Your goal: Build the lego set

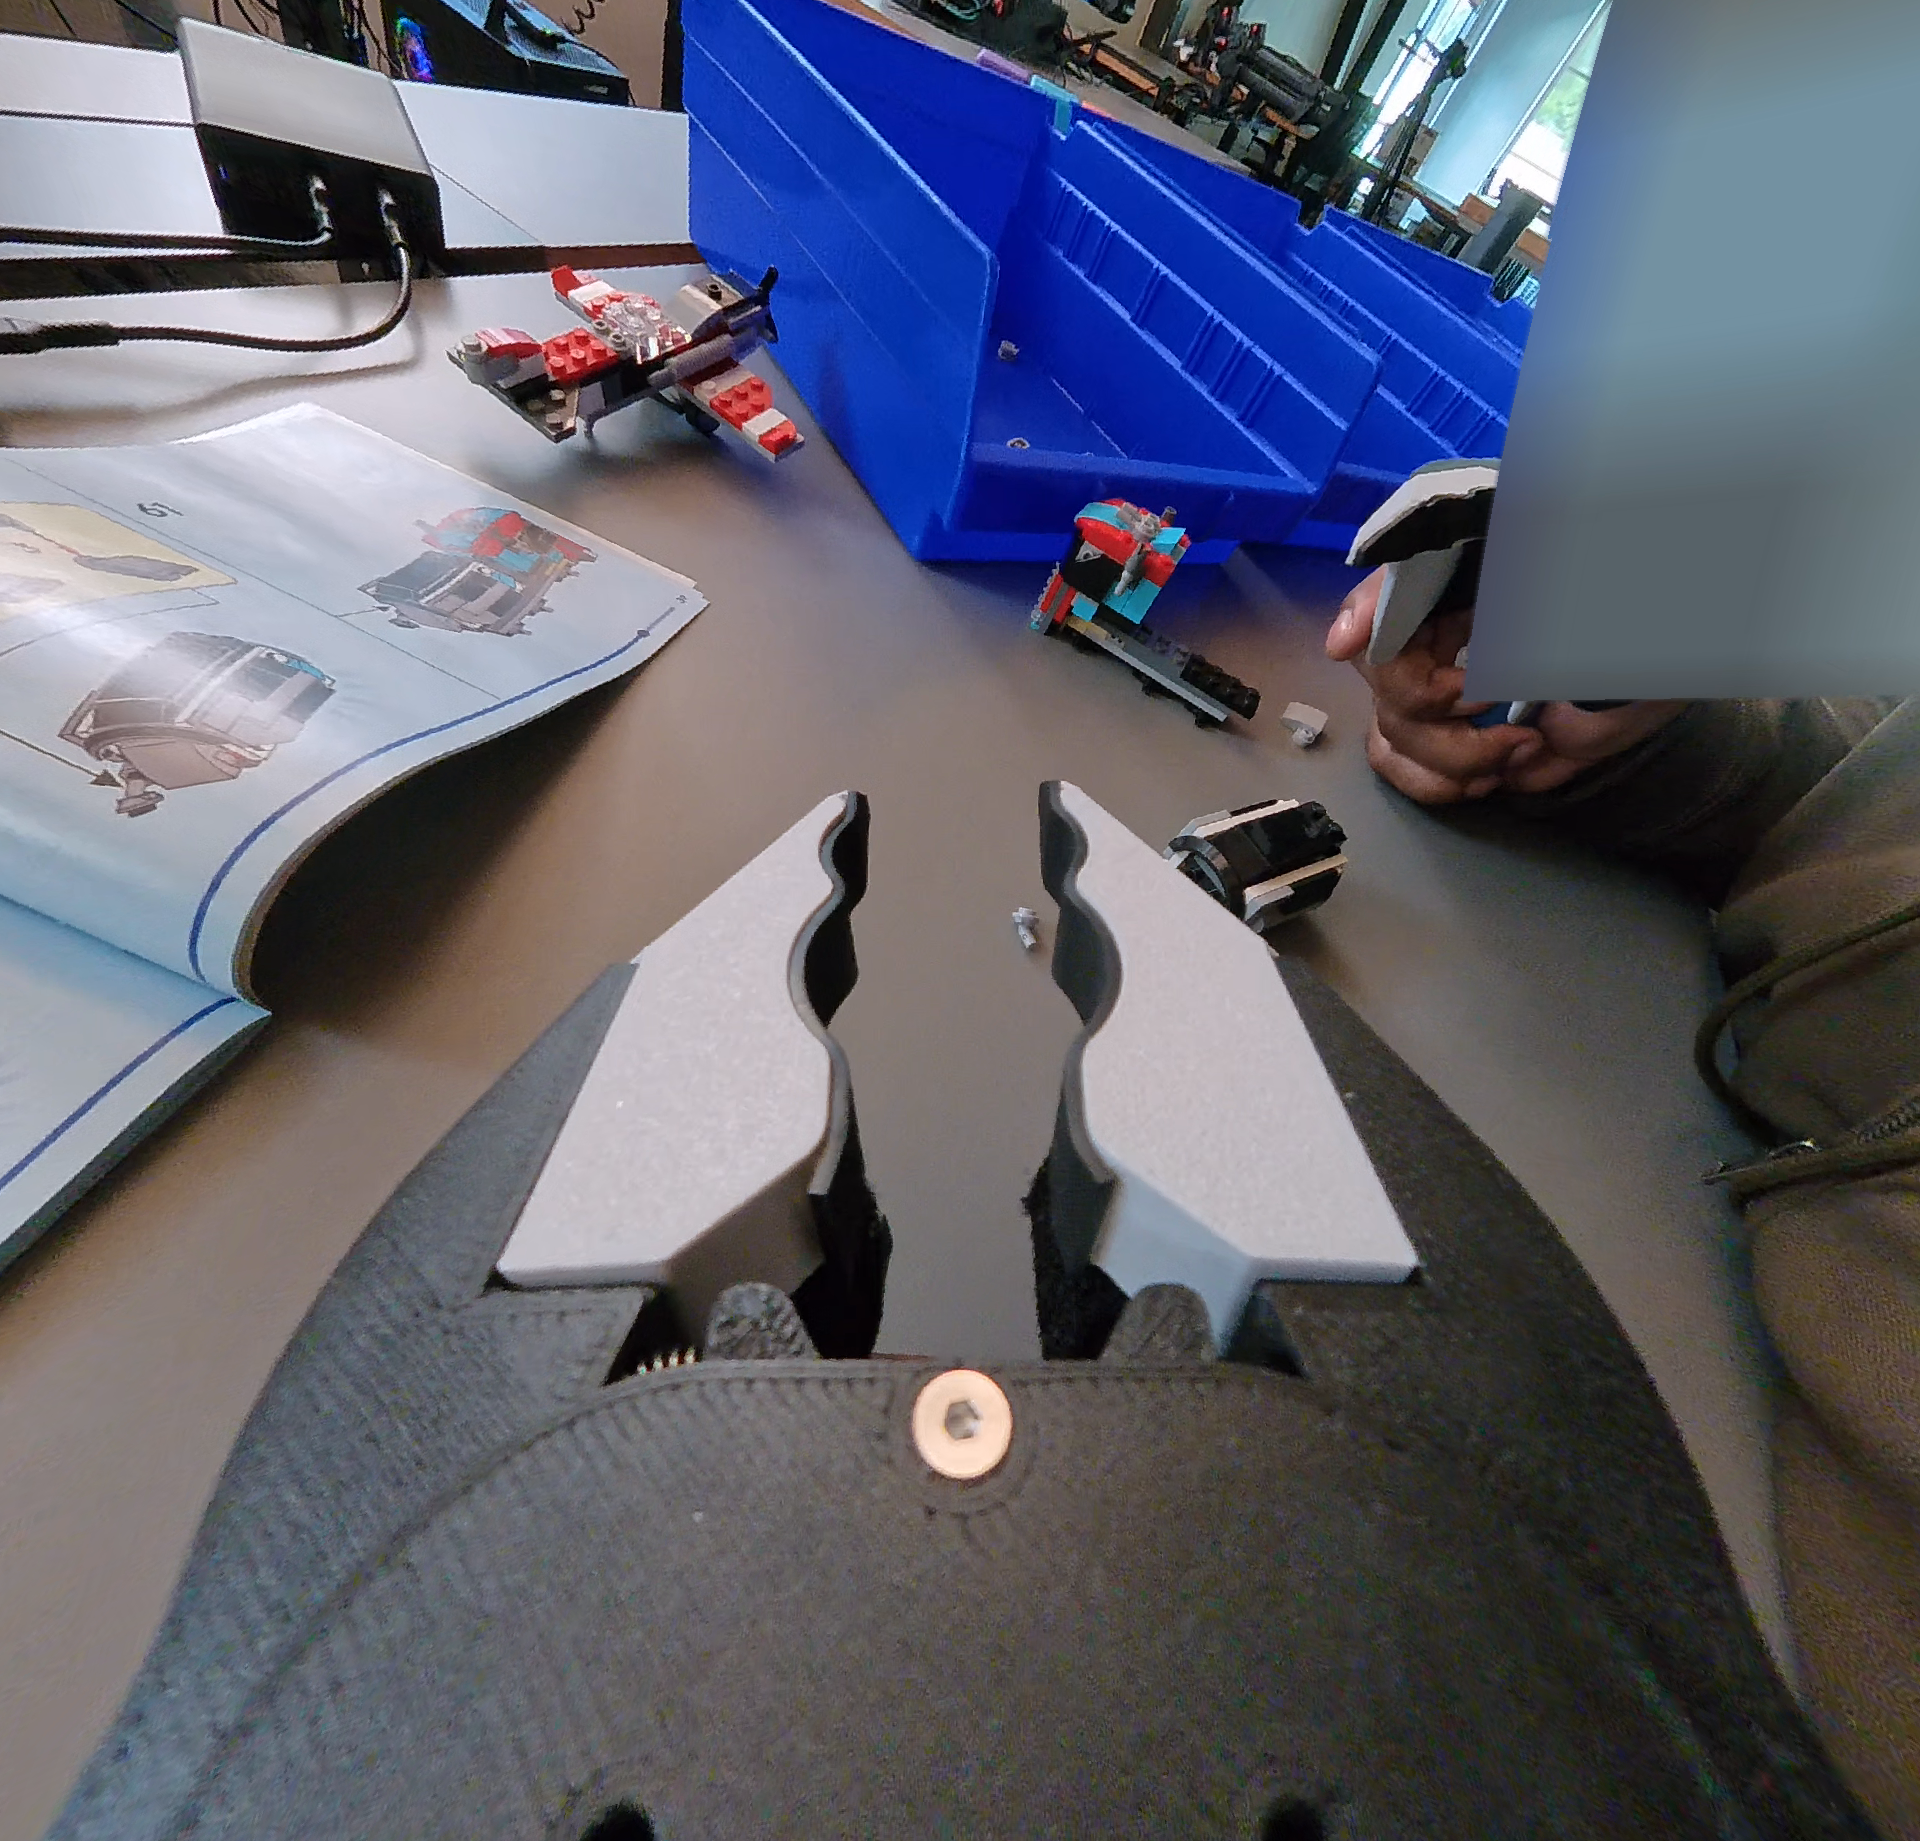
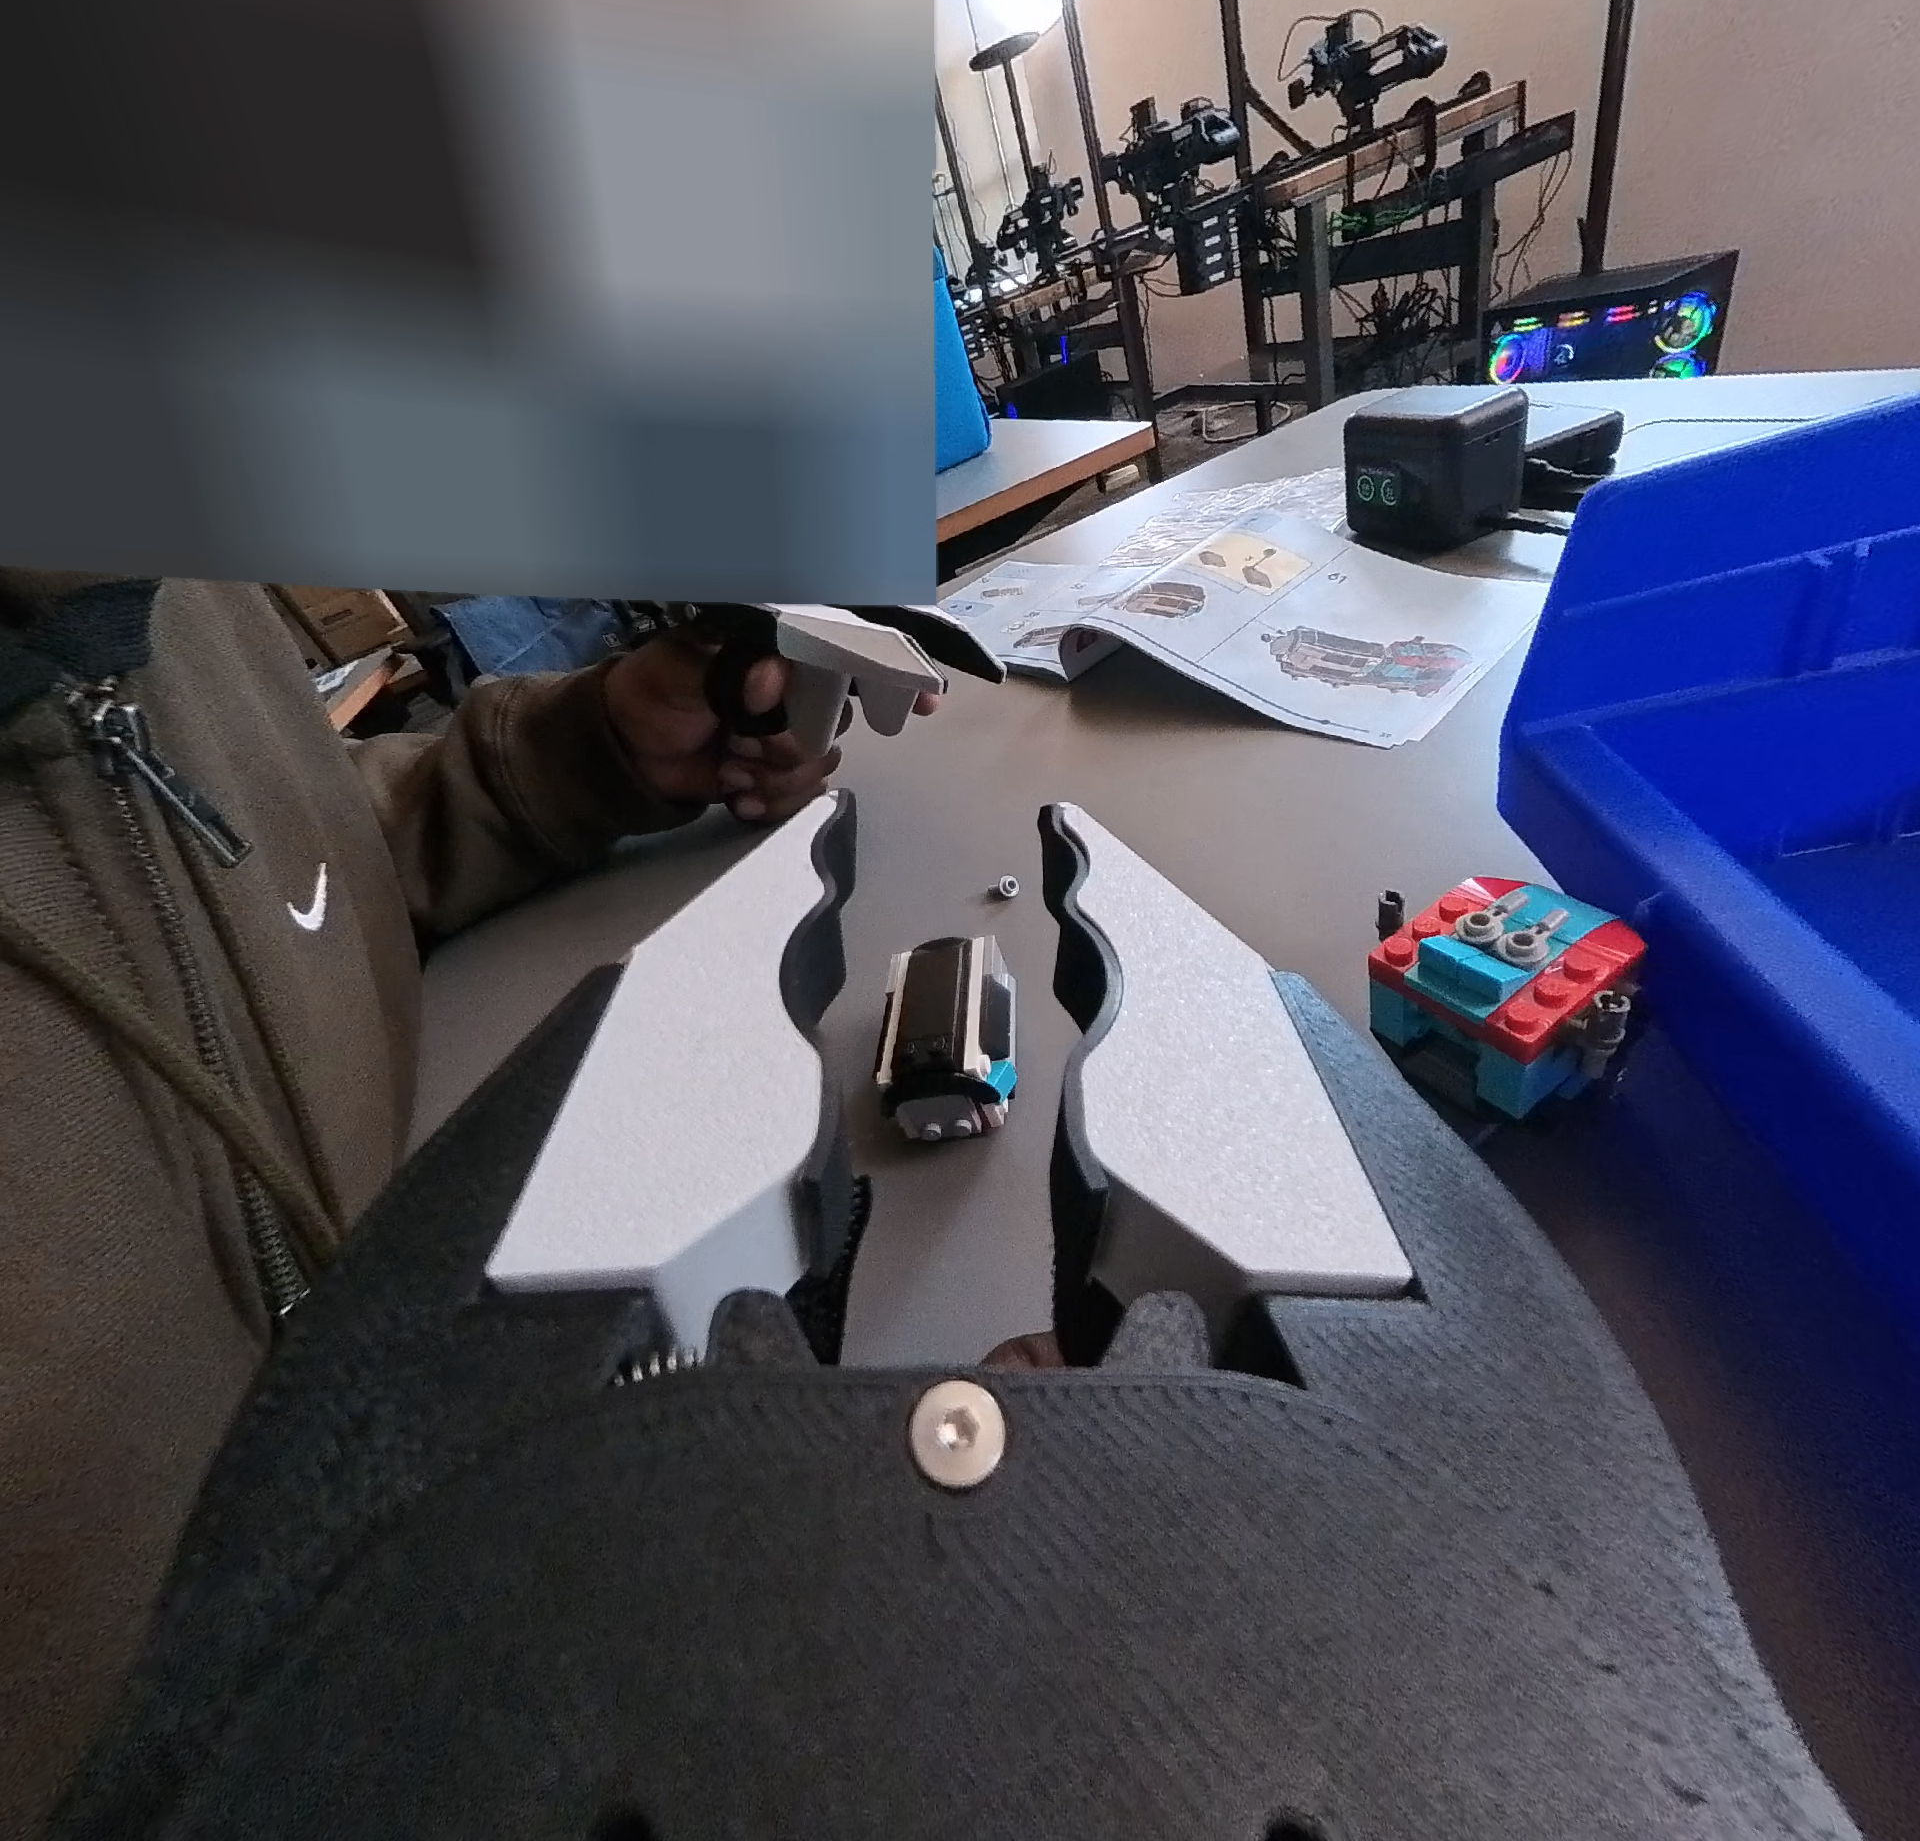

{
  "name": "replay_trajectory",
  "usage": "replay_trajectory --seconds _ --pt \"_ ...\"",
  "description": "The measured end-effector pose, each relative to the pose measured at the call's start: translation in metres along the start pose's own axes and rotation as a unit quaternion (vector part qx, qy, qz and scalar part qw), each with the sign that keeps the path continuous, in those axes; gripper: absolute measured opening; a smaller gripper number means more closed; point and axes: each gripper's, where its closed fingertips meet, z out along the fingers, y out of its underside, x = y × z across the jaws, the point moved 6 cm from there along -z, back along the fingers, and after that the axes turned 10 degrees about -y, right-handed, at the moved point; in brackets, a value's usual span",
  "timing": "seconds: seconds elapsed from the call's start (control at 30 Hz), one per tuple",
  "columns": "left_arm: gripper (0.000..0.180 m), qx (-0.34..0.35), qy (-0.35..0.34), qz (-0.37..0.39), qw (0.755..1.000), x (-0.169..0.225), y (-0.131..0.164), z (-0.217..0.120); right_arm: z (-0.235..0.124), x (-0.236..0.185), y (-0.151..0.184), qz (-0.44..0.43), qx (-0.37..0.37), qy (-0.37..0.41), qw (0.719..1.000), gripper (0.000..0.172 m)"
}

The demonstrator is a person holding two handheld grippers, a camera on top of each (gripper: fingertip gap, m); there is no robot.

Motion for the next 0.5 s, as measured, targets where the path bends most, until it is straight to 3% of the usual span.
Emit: replay_trajectory --seconds 0.5 --pt "0.034 -0.014 0.01 0.0 1.0 0.0008 0.0023 0.0023 0.0011 0.0001 0.0001 -0.001 -0.003 0.0 1.0 0.037"
